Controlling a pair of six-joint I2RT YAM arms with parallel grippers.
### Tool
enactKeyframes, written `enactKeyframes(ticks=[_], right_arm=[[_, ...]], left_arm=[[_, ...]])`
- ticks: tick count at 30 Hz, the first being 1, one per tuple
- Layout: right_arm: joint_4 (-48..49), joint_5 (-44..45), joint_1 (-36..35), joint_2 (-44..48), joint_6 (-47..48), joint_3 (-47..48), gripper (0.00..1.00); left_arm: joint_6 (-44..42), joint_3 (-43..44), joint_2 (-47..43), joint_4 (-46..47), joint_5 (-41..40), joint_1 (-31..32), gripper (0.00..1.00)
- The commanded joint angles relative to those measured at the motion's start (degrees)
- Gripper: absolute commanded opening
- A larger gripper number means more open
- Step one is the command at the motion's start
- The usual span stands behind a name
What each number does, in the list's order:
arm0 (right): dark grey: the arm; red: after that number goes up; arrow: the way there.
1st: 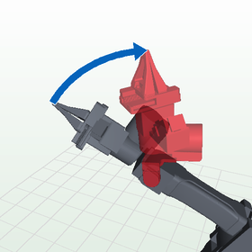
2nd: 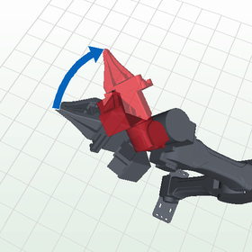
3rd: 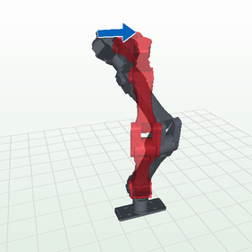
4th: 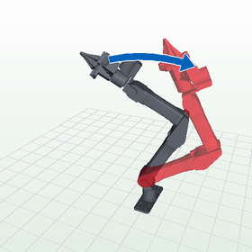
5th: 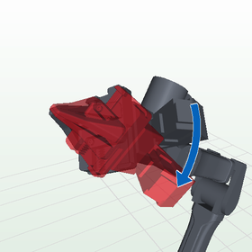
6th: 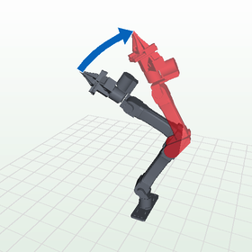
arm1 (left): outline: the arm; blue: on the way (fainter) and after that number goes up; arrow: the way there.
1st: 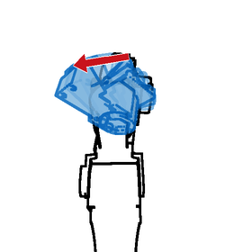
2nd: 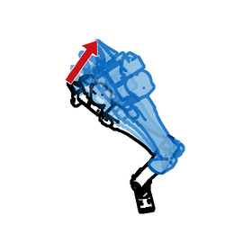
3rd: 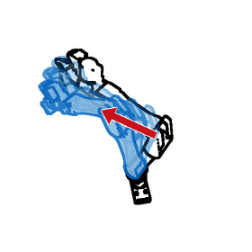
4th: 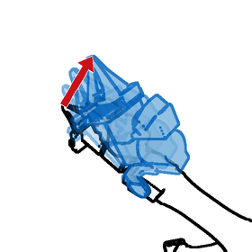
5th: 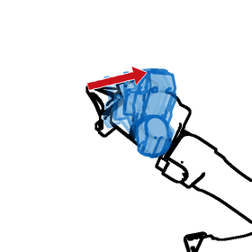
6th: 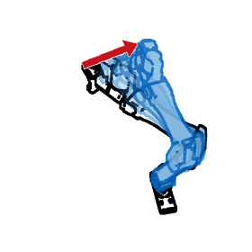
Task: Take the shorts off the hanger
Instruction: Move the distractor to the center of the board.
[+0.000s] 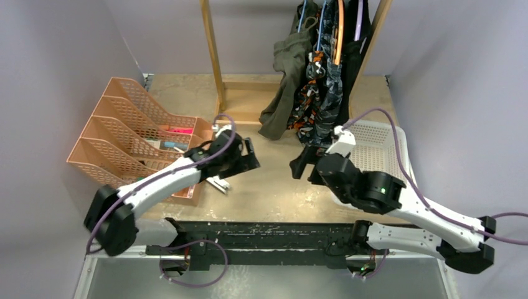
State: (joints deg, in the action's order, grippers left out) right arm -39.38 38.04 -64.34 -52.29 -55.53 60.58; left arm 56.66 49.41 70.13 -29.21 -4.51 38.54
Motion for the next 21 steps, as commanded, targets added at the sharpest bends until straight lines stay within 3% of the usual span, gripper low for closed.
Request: enactKeyframes(ticks=[1, 5, 9, 13, 16, 21], right_arm=[[-0.3, 0.2, 0.1, 5.6, -2.9, -3.7, 0.99], [-3.3, -0.1, 0.1, 6.1, -3.8, -2.3, 0.99], [-9.4, 5.6, 0.1, 2.3, -1.1, -1.4, 1.00], [-24.9, 13.8, 0.2, -4.7, -11.7, 3.8, 1.00], [-19.2, 14.5, 1.6, -3.9, -3.4, 5.2, 1.00], [-6.7, 6.7, 16.3, -0.8, 13.9, 4.7, 1.00]], left_arm=[[1.6, 7.1, 11.0, 5.7, -7.3, 4.6, 0.99], [0.1, 10.8, 20.4, 3.7, -7.2, 4.8, 0.99], [2.6, 6.8, 21.4, 1.8, -12.9, 5.0, 0.99], [4.4, 1.9, 19.8, -1.3, -18.5, 5.0, 0.99], [5.0, -0.7, 17.7, -4.1, -21.9, 5.0, 0.99], [5.5, -4.6, 12.0, -6.8, -23.1, 5.0, 0.99]])
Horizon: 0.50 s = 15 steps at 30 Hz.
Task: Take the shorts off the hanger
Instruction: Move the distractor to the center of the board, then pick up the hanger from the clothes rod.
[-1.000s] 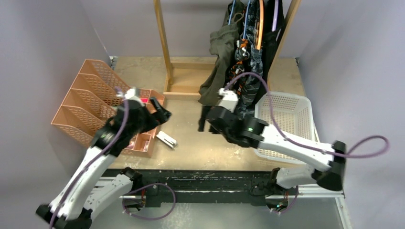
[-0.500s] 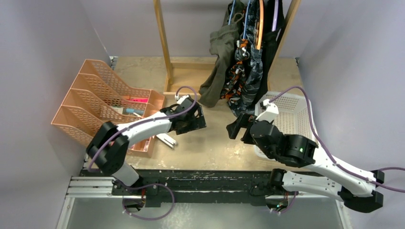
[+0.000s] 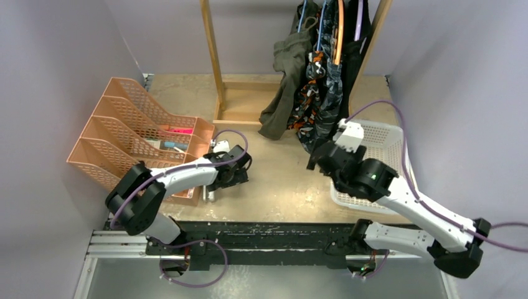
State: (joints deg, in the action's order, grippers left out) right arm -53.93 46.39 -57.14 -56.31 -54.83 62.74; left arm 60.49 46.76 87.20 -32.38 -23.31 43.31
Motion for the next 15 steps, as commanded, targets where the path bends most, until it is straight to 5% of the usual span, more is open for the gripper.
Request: enactKeyframes(ticks=[1, 15], right_arm=[[9.4, -3.4, 11.6, 3.8, 14.4, 2.7, 1.00], [12.9, -5.3, 22.6, 2.4, 21.2, 19.9, 0.99]], left_arm=[[1.9, -2.3, -6.3, -4.2, -4.7, 0.2, 0.99], [-3.6, 4.8, -25.6, -0.6, 7.9, 3.1, 0.99]])
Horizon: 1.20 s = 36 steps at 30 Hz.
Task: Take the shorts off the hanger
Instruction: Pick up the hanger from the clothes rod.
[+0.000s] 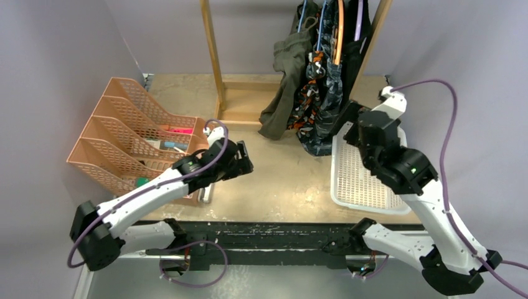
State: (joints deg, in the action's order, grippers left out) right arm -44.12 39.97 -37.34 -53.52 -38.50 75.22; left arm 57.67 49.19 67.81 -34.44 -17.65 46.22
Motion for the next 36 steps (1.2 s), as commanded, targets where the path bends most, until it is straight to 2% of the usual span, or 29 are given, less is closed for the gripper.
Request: enactKeyframes(ticks=[1, 3, 7, 10, 15, 18, 23, 25, 35, 36], right_arm=[[3.2, 0.3, 3.5, -1.5, 6.3, 9.9, 0.99], [3.5, -3.0, 4.5, -4.7, 10.3, 16.1, 0.99], [5.7, -2.8, 5.2, -11.0, 15.7, 27.5, 0.97], [6.6, -3.6, 8.1, -16.1, 19.8, 35.3, 0.89], [6.4, -15.8, 18.0, -24.3, 22.1, 45.2, 0.80], [6.7, -27.0, 23.7, -27.9, 22.0, 48.2, 0.77], [7.3, -36.6, 29.4, -32.3, 21.1, 50.6, 0.71], [5.8, -37.7, 30.5, -34.1, 21.2, 52.2, 0.70], [7.4, -40.7, 30.9, -38.8, 23.0, 50.8, 0.51], [7.8, -42.5, 30.8, -39.1, 22.9, 50.6, 0.46]], left_arm=[[-0.5, 2.1, -7.7, 1.2, 2.0, 0.1, 0.99], [-0.3, 2.0, -10.0, 0.5, 2.0, 0.1, 0.99], [-0.2, 2.9, -12.1, -1.4, 1.4, 0.1, 0.99], [-0.4, 4.0, -12.3, -2.5, 1.3, 0.1, 0.99], [-0.5, 4.7, -13.1, -3.1, 1.1, 0.1, 1.00], [0.2, 4.0, -14.1, -3.4, 0.7, 0.1, 1.00], [0.9, 3.2, -15.0, -3.6, 0.7, 0.1, 1.00], [1.0, 3.4, -15.1, -4.0, 0.4, 0.1, 1.00], [2.4, 2.3, -16.9, -4.8, -0.3, 0.1, 1.00], [2.4, 2.5, -16.8, -4.9, -0.3, 0.1, 1.00]])
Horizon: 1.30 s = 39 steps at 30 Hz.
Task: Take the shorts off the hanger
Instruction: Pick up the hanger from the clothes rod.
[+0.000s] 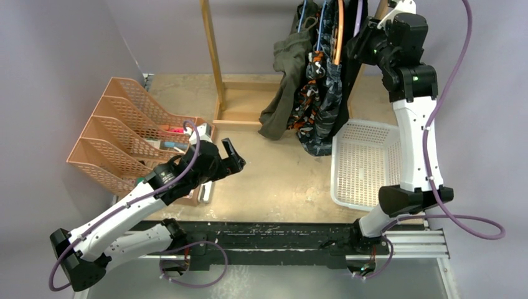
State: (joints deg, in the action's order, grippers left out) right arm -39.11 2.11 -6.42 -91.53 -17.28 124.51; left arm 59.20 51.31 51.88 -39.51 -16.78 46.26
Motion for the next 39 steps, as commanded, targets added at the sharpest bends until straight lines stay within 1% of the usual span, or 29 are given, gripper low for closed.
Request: enactKeyframes(ticks=[1, 2, 3, 5, 6, 8, 11, 14, 15, 17, 20, 24, 26, 28, 30, 32, 36, 39], right_arm=[[3.1, -5.3, -0.1, -1.3, 1.3, 1.0, 0.41], [3.5, -5.8, -0.2, -1.4, 0.8, 0.5, 0.42], [3.0, -6.2, -0.2, -1.6, 0.7, 1.0, 0.46], [-1.1, -1.5, -0.2, -2.7, 0.7, 5.3, 0.65], [-1.7, 1.8, -0.2, -2.3, 1.0, 6.0, 0.69], [-0.8, 7.0, -0.2, 0.2, 2.4, 5.2, 0.73], [0.4, 7.5, -0.2, 4.9, 3.1, 4.4, 0.73], [-1.4, 6.7, -2.0, 6.8, 4.0, 5.9, 0.72], [-1.3, 6.5, -3.7, 7.4, 5.1, 5.8, 0.72], [0.8, 7.6, -9.6, 9.1, 6.9, 4.3, 0.72], [4.3, 3.2, -15.3, 10.6, 7.4, 2.7, 0.71], [1.4, 0.7, -21.0, 5.5, 6.6, 7.9, 0.71], [0.8, 4.8, -22.4, 2.5, 6.5, 9.6, 0.71], [1.2, 6.9, -23.1, -0.2, 7.6, 11.0, 0.70], [-0.9, 7.5, -24.3, -4.7, 8.1, 15.9, 0.69], [-1.5, 9.7, -25.3, -8.0, 8.2, 18.8, 0.69], [0.9, 15.3, -25.9, -11.1, 9.4, 18.7, 0.70], [0.7, 20.7, -26.1, -13.9, 10.3, 19.5, 0.72]], left_arm=[[0.9, 0.5, -0.6, 0.1, -1.2, 0.1, 1.00], [0.9, 0.6, -0.5, 0.0, -1.1, 0.0, 1.00], [0.9, 0.7, -0.4, 0.0, -1.0, 0.0, 1.00], [0.9, 0.7, -0.3, -0.5, -0.9, 0.0, 1.00], [0.9, 0.9, -0.2, -0.9, -1.0, 0.1, 1.00], [1.0, 1.0, -0.4, -1.6, -1.7, 0.1, 1.00], [1.3, 1.5, -1.0, -2.7, -4.2, 0.1, 1.00], [1.6, 3.1, -1.2, -4.7, -7.2, 0.0, 1.00], [1.6, 4.1, -1.1, -5.9, -8.5, 0.1, 1.00], [1.6, 5.4, -0.8, -8.4, -11.2, 0.1, 1.00], [1.3, 7.0, -0.6, -10.7, -13.5, 0.1, 1.00], [1.7, 7.0, -1.9, -11.4, -14.1, 0.1, 1.00], [1.9, 6.3, -2.5, -10.8, -13.2, 0.0, 1.00], [2.1, 5.7, -2.7, -10.7, -12.3, 0.1, 1.00], [2.4, 5.0, -2.8, -10.9, -12.0, 0.1, 1.00], [2.6, 4.6, -3.2, -11.1, -12.2, 0.1, 1.00], [2.6, 4.3, -3.7, -11.0, -11.9, 0.1, 1.00], [2.6, 4.5, -3.6, -11.1, -11.7, 0.1, 1.00]])
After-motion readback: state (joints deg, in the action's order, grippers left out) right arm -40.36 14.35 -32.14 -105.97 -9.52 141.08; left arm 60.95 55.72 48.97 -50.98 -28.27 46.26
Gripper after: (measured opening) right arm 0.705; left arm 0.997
